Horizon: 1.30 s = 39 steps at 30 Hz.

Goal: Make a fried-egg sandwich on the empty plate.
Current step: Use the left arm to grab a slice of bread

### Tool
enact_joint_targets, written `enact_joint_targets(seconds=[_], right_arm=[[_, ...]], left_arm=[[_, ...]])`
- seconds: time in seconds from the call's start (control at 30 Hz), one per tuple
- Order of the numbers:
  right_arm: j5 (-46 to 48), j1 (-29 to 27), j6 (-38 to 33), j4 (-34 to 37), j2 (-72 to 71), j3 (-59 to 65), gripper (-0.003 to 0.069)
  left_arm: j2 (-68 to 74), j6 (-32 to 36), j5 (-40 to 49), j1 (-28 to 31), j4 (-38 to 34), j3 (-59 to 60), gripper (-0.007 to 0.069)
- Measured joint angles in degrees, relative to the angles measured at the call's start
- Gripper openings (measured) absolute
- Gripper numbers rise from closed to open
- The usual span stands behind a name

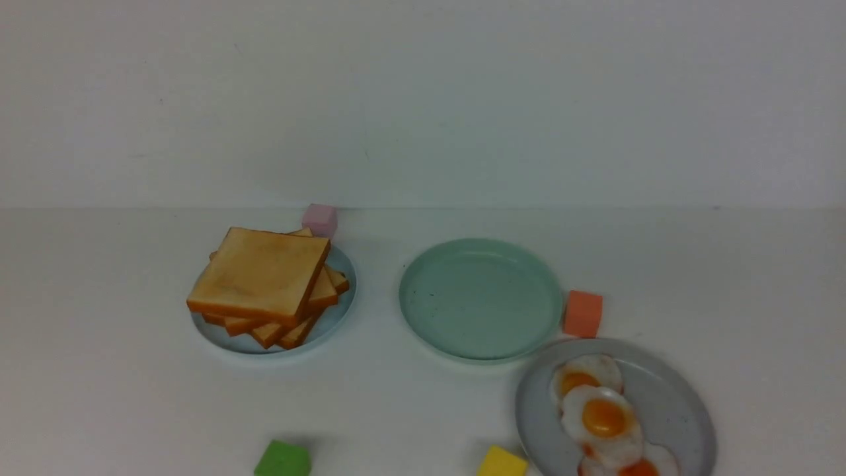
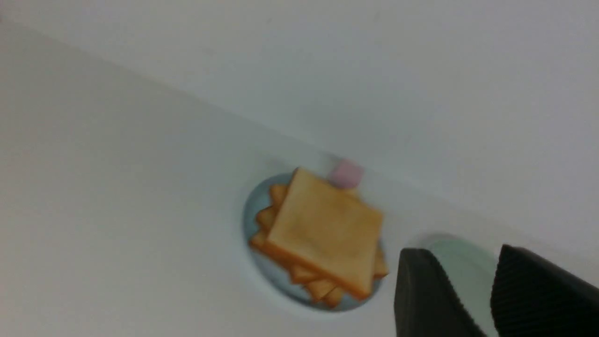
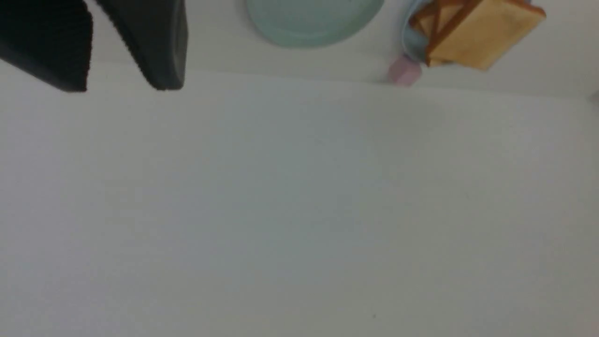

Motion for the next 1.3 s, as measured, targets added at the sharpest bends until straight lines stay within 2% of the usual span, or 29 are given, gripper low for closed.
enact_joint_targets(seconds=[0.27, 0.4, 0.6, 0.67, 0.7, 0.83, 0.87, 0.9, 0.93, 1.0, 1.1, 1.3], right_arm=[[-0.44, 0.91, -0.58, 2.81, 2.05, 5.02, 0.0241], [1.69, 0.91, -0.6, 3.72, 4.98, 7.18, 0.0241], [7.64, 1.81, -0.6, 8.7, 10.04, 7.49, 0.0241], [10.1, 3.47, -0.6, 11.56, 12.16, 7.49, 0.0241], [10.62, 3.57, -0.6, 11.91, 12.49, 7.49, 0.0241], [16.74, 5.07, -2.51, 13.18, 15.96, 7.14, 0.0241], [17.8, 5.2, -3.52, 13.33, 16.53, 7.04, 0.0241], [17.8, 5.2, -3.52, 13.33, 16.53, 7.04, 0.0241], [18.32, 5.32, -4.55, 13.38, 16.93, 6.93, 0.0241], [18.62, 5.44, -5.69, 13.59, 17.1, 6.93, 0.0241], [18.62, 5.55, -6.45, 14.43, 17.21, 6.93, 0.0241], [18.29, 5.57, -6.78, 14.61, 17.21, 6.93, 0.0241]], left_arm=[[14.2, -4.65, 0.36, 0.0, 1.39, 0.15, 0.0238], [23.02, -6.78, 1.4, 0.0, -1.47, -1.72, 0.0238], [36.56, -2.01, 7.57, 0.0, -4.66, -12.17, 0.0261], [43.5, 3.86, 10.63, 0.88, -6.22, -19.56, 0.029], [44.54, 4.37, 11.09, 1.22, -6.7, -20.7, 0.0292], [54.26, 21.37, 16.48, 7.2, -17.99, -29.77, 0.0335], [56.7, 28.9, 18.53, 9.32, -23.16, -30.87, 0.0344], [57.02, 29.95, 18.78, 9.59, -23.88, -31.1, 0.0346], [58.72, 36.83, 20.23, 11.02, -27.74, -31.46, 0.0356], [61.35, 44.54, 21.97, 12.81, -32.18, -31.66, 0.0372], [64.51, 49.05, 21.85, 13.84, -33.33, -31.87, 0.0382], [69.56, 48.49, 18.0, 13.96, -34.46, -31.88, 0.0382]])
